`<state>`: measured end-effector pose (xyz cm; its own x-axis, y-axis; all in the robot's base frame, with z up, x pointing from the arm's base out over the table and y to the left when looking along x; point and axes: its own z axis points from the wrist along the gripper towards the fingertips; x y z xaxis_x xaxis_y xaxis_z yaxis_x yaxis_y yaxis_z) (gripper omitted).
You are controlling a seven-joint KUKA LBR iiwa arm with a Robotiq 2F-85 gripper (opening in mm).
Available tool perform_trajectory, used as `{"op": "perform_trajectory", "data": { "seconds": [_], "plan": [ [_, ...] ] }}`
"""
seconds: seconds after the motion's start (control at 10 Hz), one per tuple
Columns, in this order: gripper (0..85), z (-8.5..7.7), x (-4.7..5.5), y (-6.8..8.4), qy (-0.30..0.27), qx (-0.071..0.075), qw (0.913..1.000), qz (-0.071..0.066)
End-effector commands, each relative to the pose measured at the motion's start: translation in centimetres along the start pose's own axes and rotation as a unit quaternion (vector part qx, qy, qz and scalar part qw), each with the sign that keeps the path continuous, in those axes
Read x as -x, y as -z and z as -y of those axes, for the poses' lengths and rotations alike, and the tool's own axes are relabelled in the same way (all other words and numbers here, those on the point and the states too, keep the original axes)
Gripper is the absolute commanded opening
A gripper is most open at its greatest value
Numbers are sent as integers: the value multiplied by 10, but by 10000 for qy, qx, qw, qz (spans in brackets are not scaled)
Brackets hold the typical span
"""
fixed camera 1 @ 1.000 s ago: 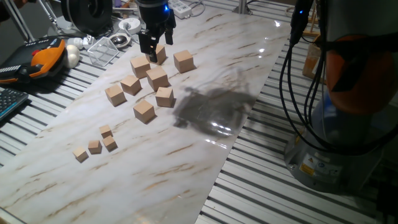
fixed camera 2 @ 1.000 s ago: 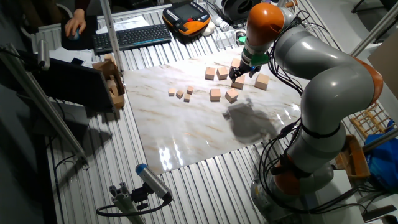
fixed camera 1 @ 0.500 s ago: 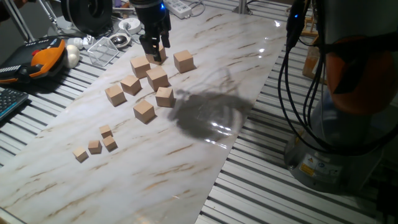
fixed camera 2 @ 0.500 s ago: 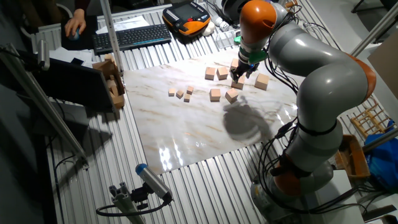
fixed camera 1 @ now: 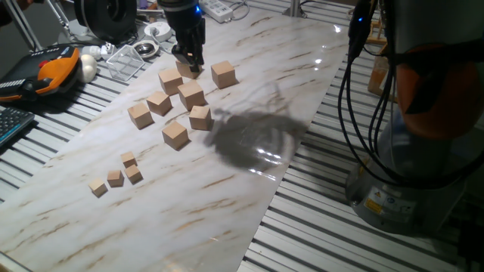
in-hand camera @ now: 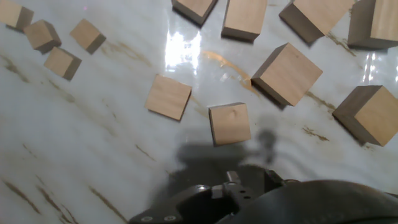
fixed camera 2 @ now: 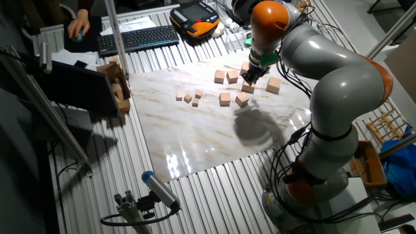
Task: Stack the blocks into a cross shape
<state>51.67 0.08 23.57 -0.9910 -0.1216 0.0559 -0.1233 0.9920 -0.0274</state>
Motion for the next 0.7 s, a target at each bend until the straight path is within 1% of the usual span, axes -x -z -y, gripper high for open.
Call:
{"op": "perform_trajectory", "data": {
  "seconds": [0.0,0.1,0.2,0.4,0.6],
  "plan": [
    [0,0,0,0,-74,101,9999,6],
    [0,0,1,1,-89,101,9999,6],
    [0,0,1,1,-80,133,9999,-6],
    [0,0,3,-2,-28,102,9999,-9],
    [0,3,7,-7,-174,97,9997,120]
  ]
}}
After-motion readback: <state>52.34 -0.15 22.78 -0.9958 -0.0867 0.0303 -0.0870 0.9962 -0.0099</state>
